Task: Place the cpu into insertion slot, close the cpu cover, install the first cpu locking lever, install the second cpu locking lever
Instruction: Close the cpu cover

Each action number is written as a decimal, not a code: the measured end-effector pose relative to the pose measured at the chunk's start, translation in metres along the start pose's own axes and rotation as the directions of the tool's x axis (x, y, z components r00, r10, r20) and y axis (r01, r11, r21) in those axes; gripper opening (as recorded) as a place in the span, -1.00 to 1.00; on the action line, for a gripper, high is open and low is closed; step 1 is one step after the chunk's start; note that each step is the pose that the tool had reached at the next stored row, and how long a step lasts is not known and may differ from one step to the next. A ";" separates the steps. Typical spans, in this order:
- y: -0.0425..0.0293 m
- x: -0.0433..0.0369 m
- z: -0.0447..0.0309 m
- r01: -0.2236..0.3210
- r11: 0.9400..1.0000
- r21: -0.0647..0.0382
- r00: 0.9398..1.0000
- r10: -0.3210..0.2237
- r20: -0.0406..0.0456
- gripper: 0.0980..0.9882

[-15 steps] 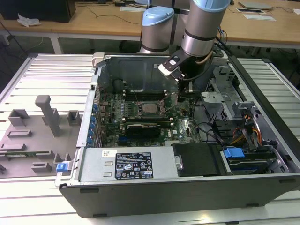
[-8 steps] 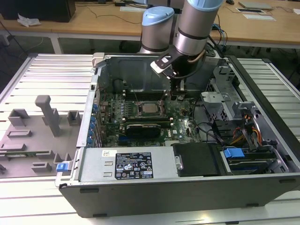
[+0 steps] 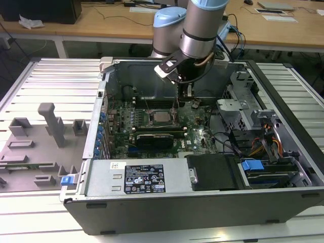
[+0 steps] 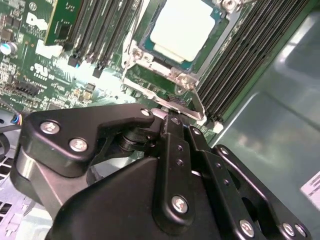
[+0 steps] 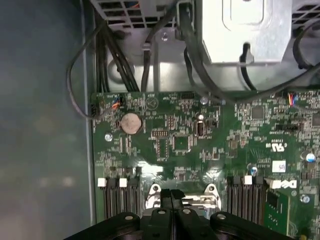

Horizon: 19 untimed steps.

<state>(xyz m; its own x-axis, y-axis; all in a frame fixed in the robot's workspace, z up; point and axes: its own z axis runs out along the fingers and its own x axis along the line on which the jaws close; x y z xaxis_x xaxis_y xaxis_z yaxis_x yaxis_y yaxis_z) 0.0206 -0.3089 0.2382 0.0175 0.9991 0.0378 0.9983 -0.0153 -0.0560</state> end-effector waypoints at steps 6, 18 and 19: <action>-0.0106 0.0008 0.0007 0.000 1.000 -0.004 1.000 0.000 0.000 -0.98; -0.0316 0.0008 0.0032 -0.001 0.999 -0.035 0.997 0.003 0.071 -0.98; -0.0347 0.0006 0.0038 -0.001 0.999 -0.042 0.997 0.004 0.072 -0.98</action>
<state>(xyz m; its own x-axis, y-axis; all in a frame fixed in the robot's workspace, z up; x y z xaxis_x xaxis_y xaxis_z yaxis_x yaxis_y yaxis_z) -0.0143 -0.3076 0.2364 0.0170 0.9993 -0.0343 0.9998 -0.0175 -0.0137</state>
